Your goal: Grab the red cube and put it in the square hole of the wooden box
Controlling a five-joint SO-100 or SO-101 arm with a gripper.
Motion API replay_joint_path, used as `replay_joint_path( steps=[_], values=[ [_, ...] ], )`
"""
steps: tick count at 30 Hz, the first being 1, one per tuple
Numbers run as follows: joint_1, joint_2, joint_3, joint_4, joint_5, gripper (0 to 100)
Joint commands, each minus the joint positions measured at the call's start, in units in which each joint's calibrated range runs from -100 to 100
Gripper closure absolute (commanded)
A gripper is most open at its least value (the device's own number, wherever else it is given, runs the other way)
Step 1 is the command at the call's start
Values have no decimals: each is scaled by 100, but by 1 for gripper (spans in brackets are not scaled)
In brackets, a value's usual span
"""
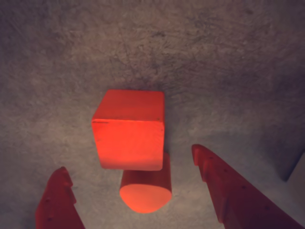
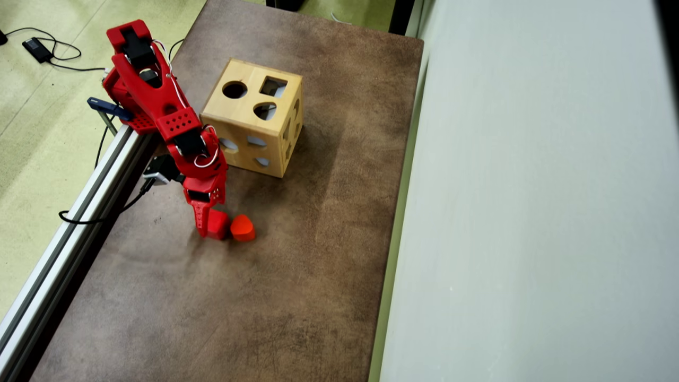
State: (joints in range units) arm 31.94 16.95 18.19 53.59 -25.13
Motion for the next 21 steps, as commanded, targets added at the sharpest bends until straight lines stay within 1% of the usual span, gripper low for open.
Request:
replay_joint_path(
  steps=[1, 8, 12, 21],
  values=[
    [0, 42, -75, -23, -20, 61],
    [52, 254, -93, -56, -24, 61],
    [52, 254, -93, -321, -24, 61],
    [52, 271, -57, -345, -24, 61]
  ],
)
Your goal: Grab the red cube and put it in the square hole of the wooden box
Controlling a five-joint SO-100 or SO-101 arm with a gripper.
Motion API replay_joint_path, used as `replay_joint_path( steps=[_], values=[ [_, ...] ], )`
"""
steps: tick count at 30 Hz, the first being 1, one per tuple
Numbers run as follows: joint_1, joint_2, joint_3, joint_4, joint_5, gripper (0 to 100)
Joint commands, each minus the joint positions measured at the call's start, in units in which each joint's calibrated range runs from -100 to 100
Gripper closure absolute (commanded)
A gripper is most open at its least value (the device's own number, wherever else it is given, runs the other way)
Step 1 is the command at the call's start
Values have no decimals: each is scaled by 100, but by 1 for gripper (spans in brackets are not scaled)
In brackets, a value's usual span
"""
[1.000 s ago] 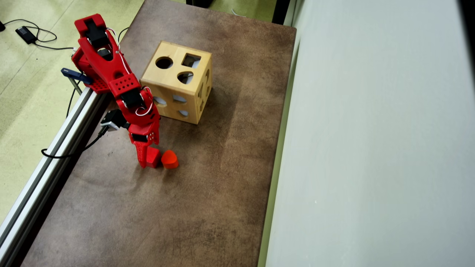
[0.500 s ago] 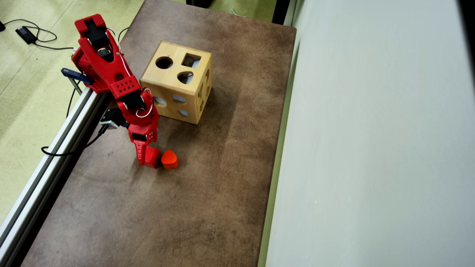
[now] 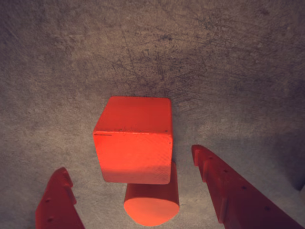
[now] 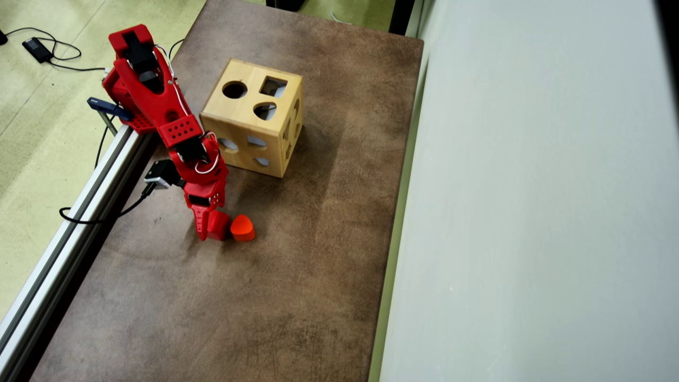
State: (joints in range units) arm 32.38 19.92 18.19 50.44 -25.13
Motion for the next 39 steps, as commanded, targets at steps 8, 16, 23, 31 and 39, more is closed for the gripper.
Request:
replay_joint_path(
  steps=[8, 16, 23, 31, 39],
  values=[
    [9, 51, -84, -38, -29, 61],
    [9, 272, -102, -54, -29, 61],
    [9, 289, -84, -320, -24, 61],
    [9, 306, -13, -336, -20, 62],
    [83, 399, -13, -344, -24, 88]
  ],
)
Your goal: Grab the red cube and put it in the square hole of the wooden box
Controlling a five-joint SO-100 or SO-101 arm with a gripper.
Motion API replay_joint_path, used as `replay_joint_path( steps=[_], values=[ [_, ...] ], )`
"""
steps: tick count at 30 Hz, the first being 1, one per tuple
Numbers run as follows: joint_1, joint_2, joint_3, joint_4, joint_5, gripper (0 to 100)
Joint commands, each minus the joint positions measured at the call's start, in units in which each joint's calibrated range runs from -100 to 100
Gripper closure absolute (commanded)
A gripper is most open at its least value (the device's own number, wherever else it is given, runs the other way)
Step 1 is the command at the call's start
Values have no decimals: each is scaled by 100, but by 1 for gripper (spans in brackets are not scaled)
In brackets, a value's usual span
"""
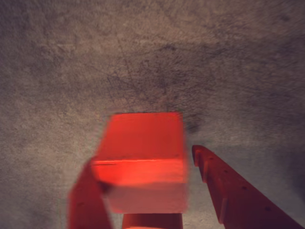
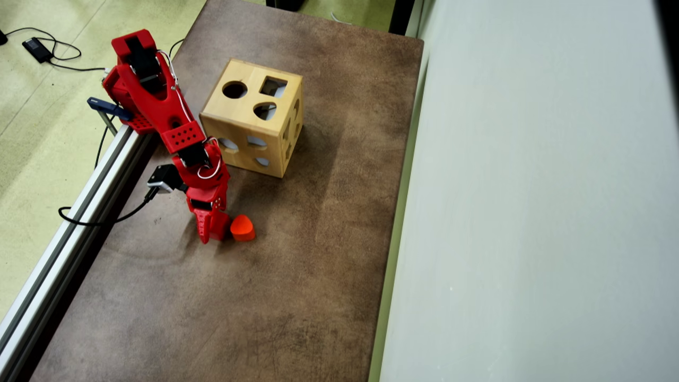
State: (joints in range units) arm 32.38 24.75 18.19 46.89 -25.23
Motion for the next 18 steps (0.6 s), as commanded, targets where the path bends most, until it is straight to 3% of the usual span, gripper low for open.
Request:
replay_joint_path(
  steps=[1, 4, 10, 18],
  values=[
    [135, -118, -13, 3, -15, 92],
    [195, -152, -84, 43, 29, 100],
    [262, -254, -84, 108, 49, 98],
    [217, -1587, -13, 301, 63, 98]
  ],
)
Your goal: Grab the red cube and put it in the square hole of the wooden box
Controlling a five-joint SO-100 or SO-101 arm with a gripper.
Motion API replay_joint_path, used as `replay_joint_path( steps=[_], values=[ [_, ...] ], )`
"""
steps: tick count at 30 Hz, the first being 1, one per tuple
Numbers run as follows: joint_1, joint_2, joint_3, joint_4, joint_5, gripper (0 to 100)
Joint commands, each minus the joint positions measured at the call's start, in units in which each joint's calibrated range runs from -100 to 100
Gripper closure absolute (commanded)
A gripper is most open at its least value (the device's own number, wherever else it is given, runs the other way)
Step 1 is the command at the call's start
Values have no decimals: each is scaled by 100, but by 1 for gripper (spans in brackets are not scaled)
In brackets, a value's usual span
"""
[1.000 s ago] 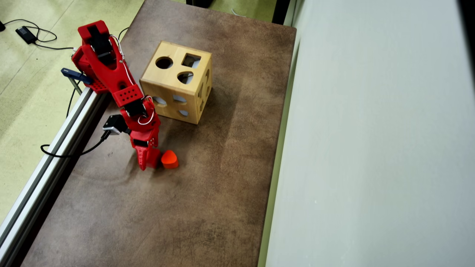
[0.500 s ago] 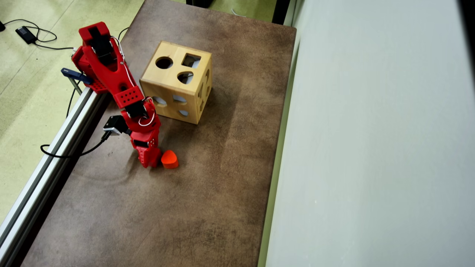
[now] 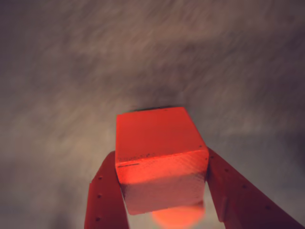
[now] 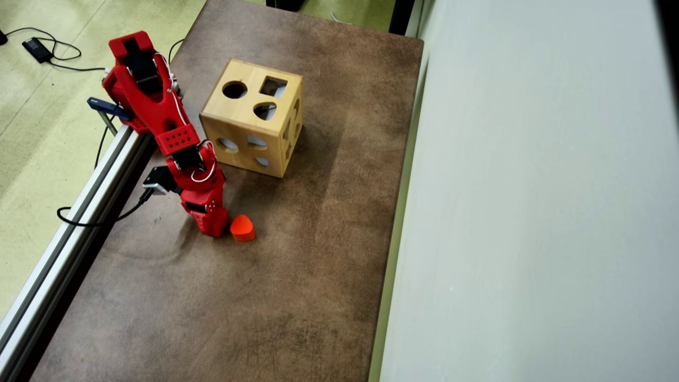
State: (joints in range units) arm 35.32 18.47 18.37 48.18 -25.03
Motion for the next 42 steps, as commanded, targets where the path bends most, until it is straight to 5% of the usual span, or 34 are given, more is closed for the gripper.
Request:
replay_joint_path(
  steps=[1, 9, 22, 33, 42],
  values=[
    [-92, -1104, -84, 332, 44, 98],
    [-137, -2650, -451, 1402, 440, 98],
    [-286, -4399, -755, 1547, 1744, 97],
    [-687, -5470, -854, 1868, 1827, 97],
    [-2187, -5724, -854, 1892, 1836, 97]
  ],
)
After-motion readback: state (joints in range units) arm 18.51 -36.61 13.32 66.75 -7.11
